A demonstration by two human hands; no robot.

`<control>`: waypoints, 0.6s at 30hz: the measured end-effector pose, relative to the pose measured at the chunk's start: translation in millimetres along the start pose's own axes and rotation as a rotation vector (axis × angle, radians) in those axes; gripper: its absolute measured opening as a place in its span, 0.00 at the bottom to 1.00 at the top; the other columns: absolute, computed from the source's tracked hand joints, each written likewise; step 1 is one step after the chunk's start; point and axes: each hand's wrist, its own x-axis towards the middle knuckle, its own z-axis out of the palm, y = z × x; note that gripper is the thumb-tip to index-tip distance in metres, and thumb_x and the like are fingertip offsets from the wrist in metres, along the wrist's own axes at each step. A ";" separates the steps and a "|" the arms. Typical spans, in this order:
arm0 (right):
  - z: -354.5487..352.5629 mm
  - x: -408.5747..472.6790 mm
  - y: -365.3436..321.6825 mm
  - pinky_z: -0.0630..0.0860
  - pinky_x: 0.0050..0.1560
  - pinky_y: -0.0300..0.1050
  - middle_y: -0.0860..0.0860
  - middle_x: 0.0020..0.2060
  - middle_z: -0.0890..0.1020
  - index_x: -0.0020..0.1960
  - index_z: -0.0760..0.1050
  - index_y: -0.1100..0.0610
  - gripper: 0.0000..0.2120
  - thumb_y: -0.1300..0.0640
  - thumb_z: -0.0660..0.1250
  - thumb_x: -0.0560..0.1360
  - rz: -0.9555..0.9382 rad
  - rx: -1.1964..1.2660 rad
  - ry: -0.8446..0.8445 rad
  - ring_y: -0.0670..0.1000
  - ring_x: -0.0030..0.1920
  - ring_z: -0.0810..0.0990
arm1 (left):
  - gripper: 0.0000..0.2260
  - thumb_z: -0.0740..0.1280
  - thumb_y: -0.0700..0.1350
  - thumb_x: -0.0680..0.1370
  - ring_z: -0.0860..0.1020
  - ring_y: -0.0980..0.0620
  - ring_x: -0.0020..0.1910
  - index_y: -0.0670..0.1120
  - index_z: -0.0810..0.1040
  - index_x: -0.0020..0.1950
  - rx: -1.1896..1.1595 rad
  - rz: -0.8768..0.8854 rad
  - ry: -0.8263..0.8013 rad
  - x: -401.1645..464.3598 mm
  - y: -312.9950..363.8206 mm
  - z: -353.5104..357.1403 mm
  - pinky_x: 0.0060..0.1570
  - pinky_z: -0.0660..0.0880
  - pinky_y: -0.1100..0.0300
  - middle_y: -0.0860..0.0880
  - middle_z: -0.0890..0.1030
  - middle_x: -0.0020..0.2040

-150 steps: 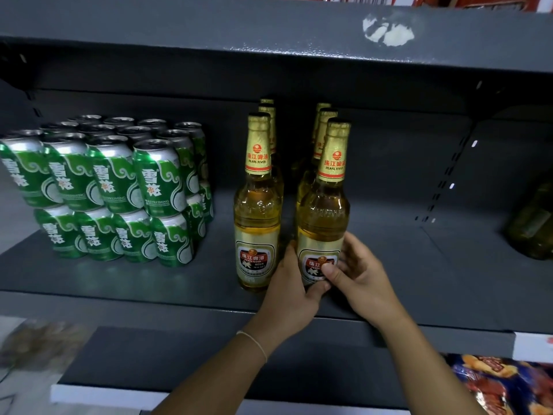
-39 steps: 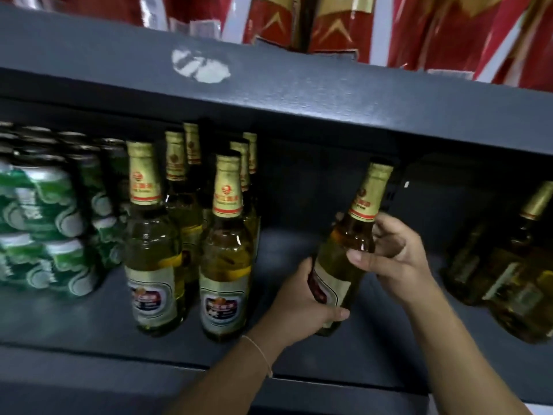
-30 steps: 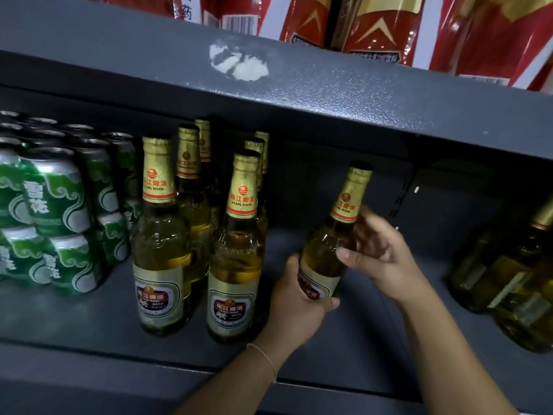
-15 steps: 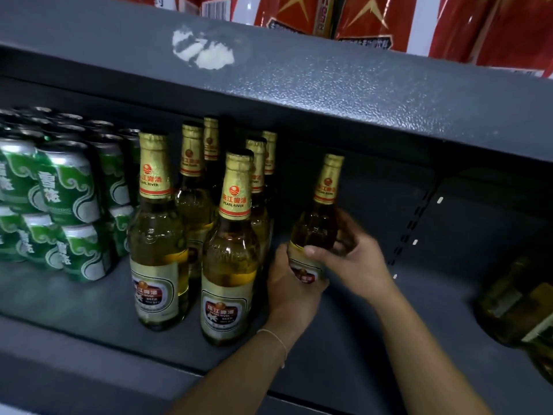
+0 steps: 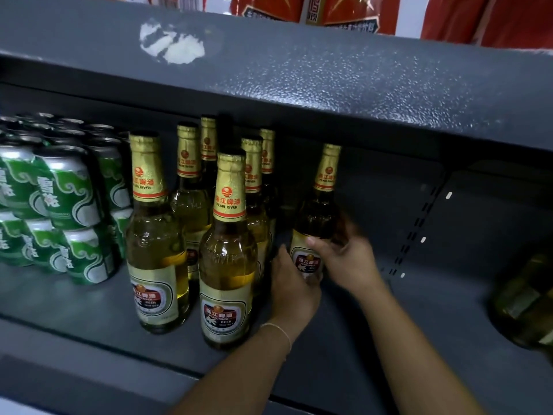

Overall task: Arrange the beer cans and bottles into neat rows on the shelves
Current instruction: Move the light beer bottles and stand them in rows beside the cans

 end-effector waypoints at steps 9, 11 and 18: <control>10.2 -5.2 19.1 0.80 0.50 0.37 0.54 0.56 0.83 0.65 0.71 0.58 0.27 0.71 0.73 0.70 0.118 0.181 -0.079 0.43 0.50 0.84 | 0.30 0.70 0.42 0.70 0.74 0.46 0.63 0.46 0.66 0.71 0.028 -0.043 -0.040 8.5 -5.8 -3.6 0.63 0.72 0.47 0.45 0.75 0.64; 14.0 -3.9 19.9 0.80 0.48 0.35 0.50 0.52 0.83 0.64 0.71 0.59 0.25 0.73 0.72 0.71 0.129 0.190 -0.056 0.41 0.48 0.84 | 0.29 0.70 0.44 0.69 0.76 0.47 0.60 0.48 0.67 0.70 0.024 -0.054 -0.036 10.1 -6.1 -3.7 0.61 0.74 0.48 0.47 0.77 0.61; 19.7 0.5 23.2 0.79 0.50 0.34 0.48 0.50 0.82 0.67 0.70 0.63 0.26 0.73 0.71 0.72 0.111 0.170 -0.028 0.37 0.46 0.83 | 0.25 0.68 0.47 0.70 0.77 0.49 0.58 0.51 0.69 0.66 0.016 -0.069 -0.049 11.0 -5.2 -3.2 0.61 0.75 0.49 0.49 0.78 0.59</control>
